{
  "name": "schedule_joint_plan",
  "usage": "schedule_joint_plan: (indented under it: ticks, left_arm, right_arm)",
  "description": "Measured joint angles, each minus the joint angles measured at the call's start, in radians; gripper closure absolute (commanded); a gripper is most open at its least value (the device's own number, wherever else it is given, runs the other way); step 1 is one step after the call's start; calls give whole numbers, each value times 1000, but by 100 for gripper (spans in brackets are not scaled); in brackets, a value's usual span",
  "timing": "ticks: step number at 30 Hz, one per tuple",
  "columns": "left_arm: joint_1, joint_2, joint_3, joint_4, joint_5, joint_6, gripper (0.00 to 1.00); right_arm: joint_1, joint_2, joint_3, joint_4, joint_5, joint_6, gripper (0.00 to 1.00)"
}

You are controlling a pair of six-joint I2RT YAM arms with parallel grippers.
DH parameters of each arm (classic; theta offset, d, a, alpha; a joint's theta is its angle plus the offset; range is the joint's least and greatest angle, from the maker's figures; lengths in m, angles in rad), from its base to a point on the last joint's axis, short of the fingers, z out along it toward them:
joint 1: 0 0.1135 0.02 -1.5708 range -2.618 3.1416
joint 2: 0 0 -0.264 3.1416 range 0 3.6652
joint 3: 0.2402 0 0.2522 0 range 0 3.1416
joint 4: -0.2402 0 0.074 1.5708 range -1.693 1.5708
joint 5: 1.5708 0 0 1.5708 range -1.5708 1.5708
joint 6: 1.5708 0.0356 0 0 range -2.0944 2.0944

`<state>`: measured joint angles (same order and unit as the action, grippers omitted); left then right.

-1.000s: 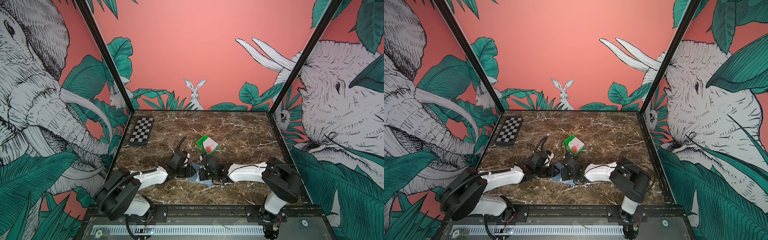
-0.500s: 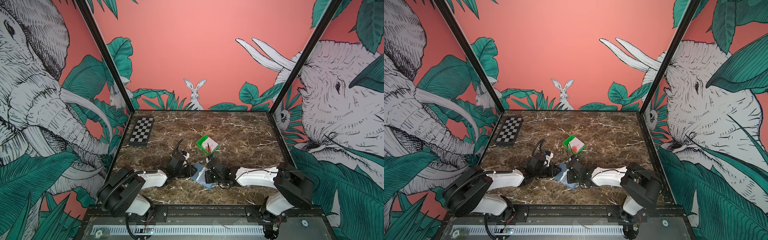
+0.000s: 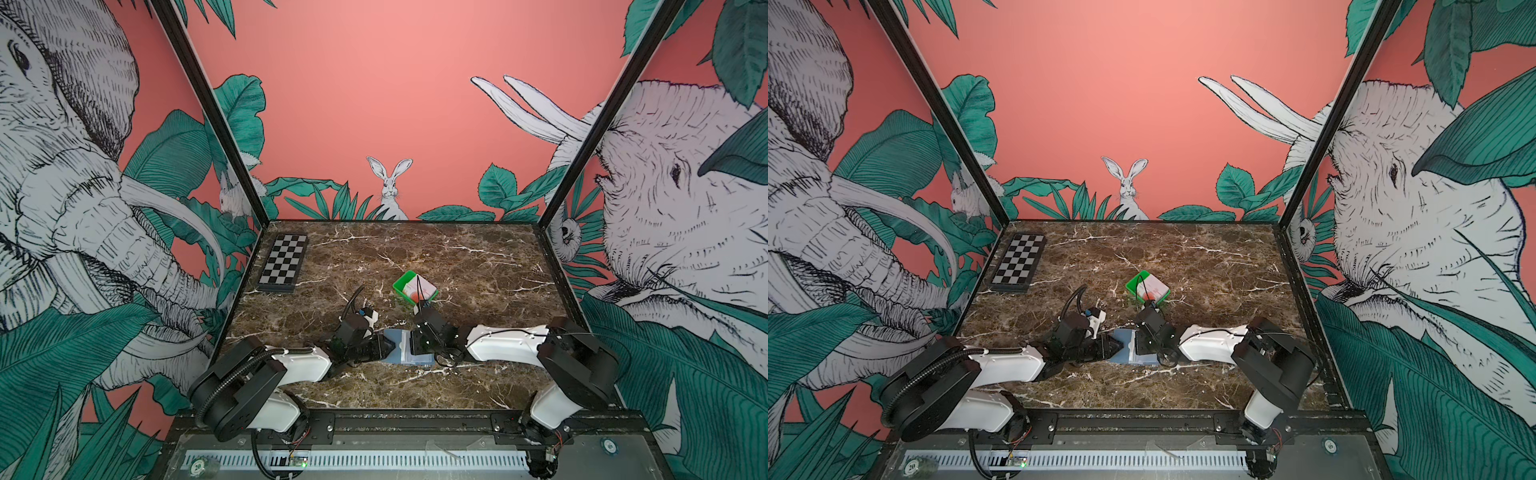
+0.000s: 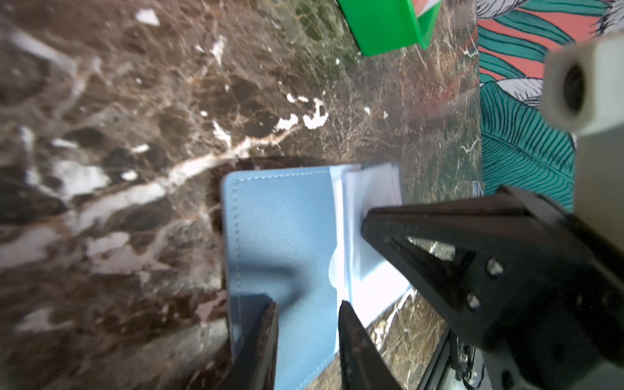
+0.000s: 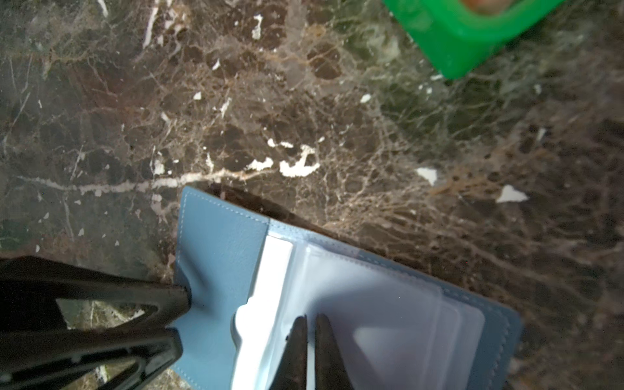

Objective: Insert credit cards into a card holder
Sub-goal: Open the card holder at the center of the table.

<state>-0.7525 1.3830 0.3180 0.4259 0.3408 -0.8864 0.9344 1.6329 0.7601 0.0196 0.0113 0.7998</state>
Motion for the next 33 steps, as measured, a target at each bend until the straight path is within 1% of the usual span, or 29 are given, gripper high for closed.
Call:
schedule_joint_plan:
  ticks: [3,8,15,17,24,33]
  left_arm:
    - [-11,-2,1,-3,5,5,66]
    - [-19,-13,1,-17,11,12,66]
    - [-20,-29,45,-80,10,41,66]
    - [-20,-29,67,-92,10,52,66]
    - [-20,-13,119,-124,6,85,66]
    - [-20,75,158,-132,0,98,66]
  right_arm:
    - [-10,5,13,-12,9,-16,91]
    - [-14,-4,17,-38,18,-39,88]
    - [-14,-127,-35,-65,27,-71,79]
    - [-14,-153,-40,-75,31,-77,78]
    - [-14,-180,-49,-107,37,-89,81]
    - [-14,-172,-101,-109,26,-71,85]
